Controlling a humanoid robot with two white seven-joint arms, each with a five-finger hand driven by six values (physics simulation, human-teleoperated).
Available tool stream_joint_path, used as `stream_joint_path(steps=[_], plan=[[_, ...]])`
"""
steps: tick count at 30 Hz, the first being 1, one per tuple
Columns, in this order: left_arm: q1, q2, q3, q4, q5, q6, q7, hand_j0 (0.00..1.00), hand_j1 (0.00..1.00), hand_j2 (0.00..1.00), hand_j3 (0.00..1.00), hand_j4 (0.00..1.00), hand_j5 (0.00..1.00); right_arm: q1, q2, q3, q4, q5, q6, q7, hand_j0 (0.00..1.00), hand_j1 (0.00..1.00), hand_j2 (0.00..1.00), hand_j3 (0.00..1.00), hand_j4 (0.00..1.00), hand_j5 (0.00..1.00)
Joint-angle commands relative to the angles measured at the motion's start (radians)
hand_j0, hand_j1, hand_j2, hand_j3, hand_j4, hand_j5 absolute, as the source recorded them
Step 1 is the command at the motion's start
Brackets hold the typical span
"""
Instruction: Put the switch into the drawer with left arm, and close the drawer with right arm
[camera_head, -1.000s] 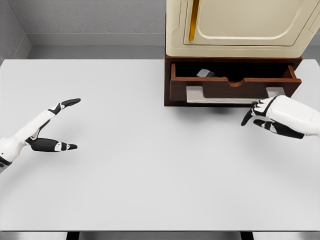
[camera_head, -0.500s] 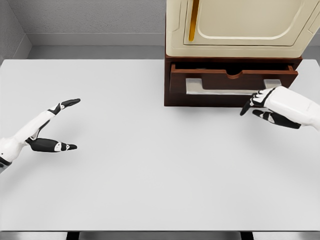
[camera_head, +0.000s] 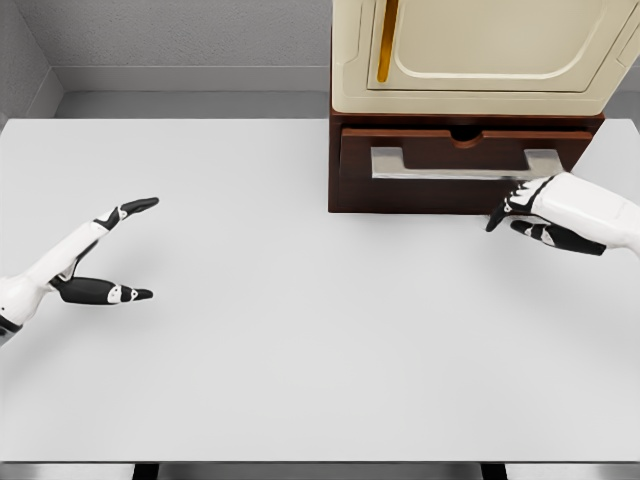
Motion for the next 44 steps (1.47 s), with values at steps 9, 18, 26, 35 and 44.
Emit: stream_joint_path(steps=[9,18,26,35,44], plan=[[0.000,-0.007,0.003,0.001,0.004,0.001,0.000,1.00,1.00,1.00,1.00,1.00,1.00,0.025,-0.004,0.002,0.010,-0.024,0.002,0.002,0.51,0.51,0.51,0.51,0.51,0.51],[0.000,-0.009,0.003,0.001,0.004,0.001,0.000,1.00,1.00,1.00,1.00,1.00,1.00,-0.012,0.045,0.007,0.018,-0.022,0.002,0.002,0.51,0.51,0.51,0.51,0.51,0.51],[0.000,-0.012,0.005,0.001,0.004,0.001,0.000,1.00,1.00,1.00,1.00,1.00,1.00,-0.052,0.084,0.011,0.064,-0.018,0.002,0.004,0.51,0.51,0.51,0.51,0.51,0.51],[0.017,-0.013,0.006,-0.007,-0.005,0.001,0.000,1.00,1.00,1.00,1.00,1.00,1.00,-0.095,0.122,0.014,0.090,-0.001,0.002,0.004,0.51,0.51,0.51,0.51,0.51,0.51],[0.026,-0.013,0.006,-0.008,-0.007,0.001,0.000,1.00,1.00,1.00,1.00,1.00,1.00,0.043,-0.041,-0.003,0.167,-0.015,0.002,-0.003,0.52,0.52,0.52,0.52,0.52,0.52]])
